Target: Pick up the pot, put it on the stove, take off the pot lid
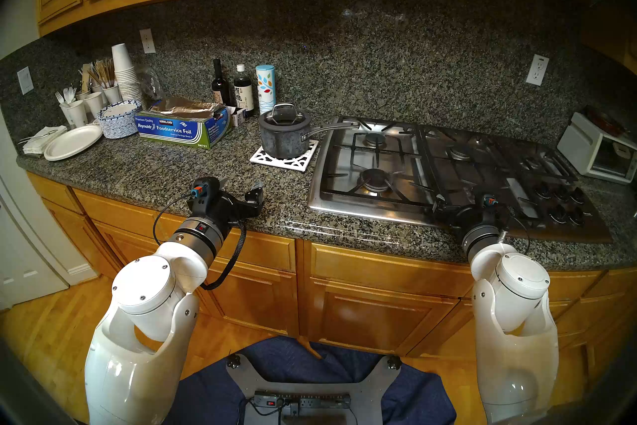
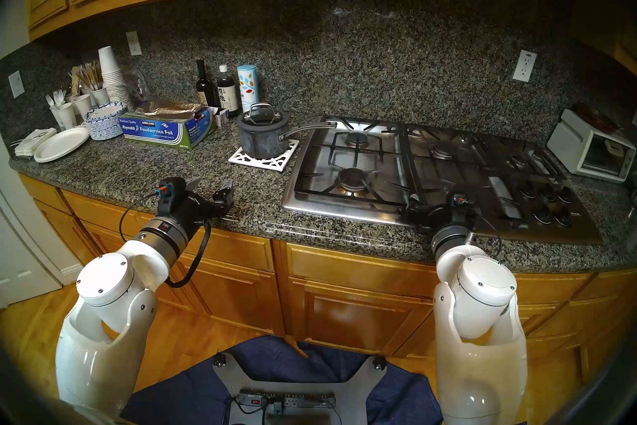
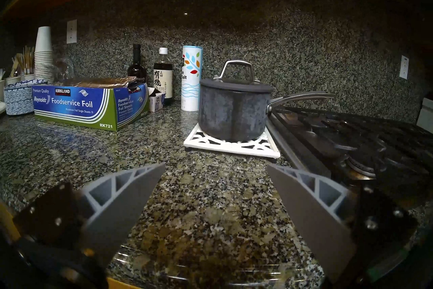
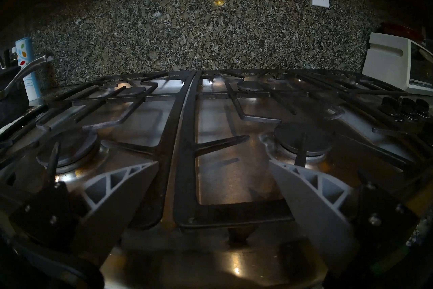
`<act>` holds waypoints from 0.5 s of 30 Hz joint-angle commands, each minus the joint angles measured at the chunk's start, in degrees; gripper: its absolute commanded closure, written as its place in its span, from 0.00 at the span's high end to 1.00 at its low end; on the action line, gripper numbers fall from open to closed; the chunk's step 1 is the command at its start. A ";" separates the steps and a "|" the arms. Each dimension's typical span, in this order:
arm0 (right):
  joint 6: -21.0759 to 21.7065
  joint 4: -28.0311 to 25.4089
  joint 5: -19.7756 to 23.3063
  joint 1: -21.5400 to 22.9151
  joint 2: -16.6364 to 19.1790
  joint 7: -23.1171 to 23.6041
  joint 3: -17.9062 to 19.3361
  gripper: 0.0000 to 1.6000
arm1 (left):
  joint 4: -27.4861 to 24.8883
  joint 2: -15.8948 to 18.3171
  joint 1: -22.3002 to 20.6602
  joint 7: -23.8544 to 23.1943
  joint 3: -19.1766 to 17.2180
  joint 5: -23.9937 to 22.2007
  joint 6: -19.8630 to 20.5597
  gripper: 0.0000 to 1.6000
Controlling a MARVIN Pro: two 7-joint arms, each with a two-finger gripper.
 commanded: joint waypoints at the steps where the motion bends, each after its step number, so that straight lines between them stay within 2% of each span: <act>1: 2.78 0.44 -2.32 4.95 4.69 1.04 -0.63 1.00 | -1.63 -0.12 -0.77 0.01 -0.07 0.05 -0.58 1.00; 5: 5.01 -0.73 -4.41 6.40 7.11 1.69 -2.26 1.00 | -1.60 -0.12 -0.79 -0.03 -0.08 0.04 -0.55 1.00; 15: 9.81 -4.65 -7.99 8.32 9.40 1.90 -5.87 1.00 | -1.58 -0.14 -0.81 -0.08 -0.10 0.05 -0.51 1.00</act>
